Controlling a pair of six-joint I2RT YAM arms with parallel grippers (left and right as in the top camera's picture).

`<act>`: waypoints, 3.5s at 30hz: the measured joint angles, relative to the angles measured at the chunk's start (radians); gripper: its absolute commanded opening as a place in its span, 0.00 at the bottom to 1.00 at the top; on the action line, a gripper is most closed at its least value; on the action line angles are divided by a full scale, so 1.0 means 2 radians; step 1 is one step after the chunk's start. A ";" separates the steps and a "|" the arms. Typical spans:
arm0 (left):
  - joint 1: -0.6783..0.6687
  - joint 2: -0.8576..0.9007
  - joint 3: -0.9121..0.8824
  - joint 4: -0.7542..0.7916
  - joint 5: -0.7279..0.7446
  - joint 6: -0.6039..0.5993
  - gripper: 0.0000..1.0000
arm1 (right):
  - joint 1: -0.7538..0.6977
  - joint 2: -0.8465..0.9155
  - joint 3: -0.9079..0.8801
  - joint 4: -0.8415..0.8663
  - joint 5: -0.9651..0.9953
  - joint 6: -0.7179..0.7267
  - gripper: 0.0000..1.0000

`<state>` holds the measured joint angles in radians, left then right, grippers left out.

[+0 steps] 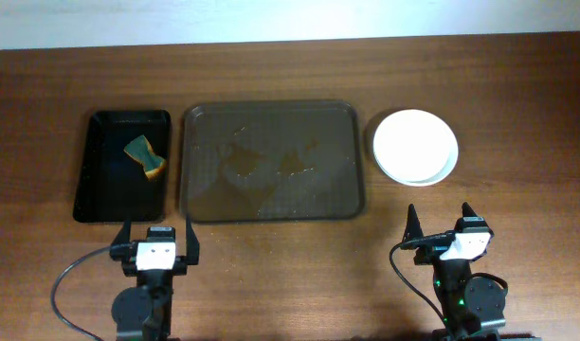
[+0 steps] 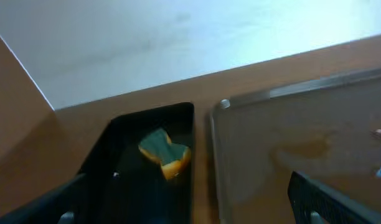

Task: Clean dirty plates on tray and stack at the side

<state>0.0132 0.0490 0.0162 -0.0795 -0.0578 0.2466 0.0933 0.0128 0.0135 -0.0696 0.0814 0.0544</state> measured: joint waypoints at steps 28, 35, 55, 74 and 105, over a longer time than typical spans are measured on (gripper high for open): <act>0.006 -0.017 0.000 -0.001 0.000 0.034 0.99 | 0.000 0.000 0.000 0.000 0.000 -0.001 0.98; 0.006 -0.017 0.000 -0.001 0.000 0.034 0.99 | 0.000 0.000 0.000 0.000 0.000 -0.001 0.98; 0.006 -0.017 0.000 -0.001 0.000 0.034 0.99 | 0.000 0.000 0.000 0.000 0.000 -0.001 0.98; 0.006 -0.017 0.000 -0.001 0.000 0.034 0.99 | 0.000 0.000 0.000 0.000 0.000 -0.001 0.98; 0.006 -0.017 0.000 -0.001 0.000 0.034 0.99 | 0.000 0.000 0.000 0.000 0.000 -0.001 0.98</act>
<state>0.0246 0.0154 0.0162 -0.0814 -0.0582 0.3153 0.0933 0.0128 0.0135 -0.0696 0.0814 0.0528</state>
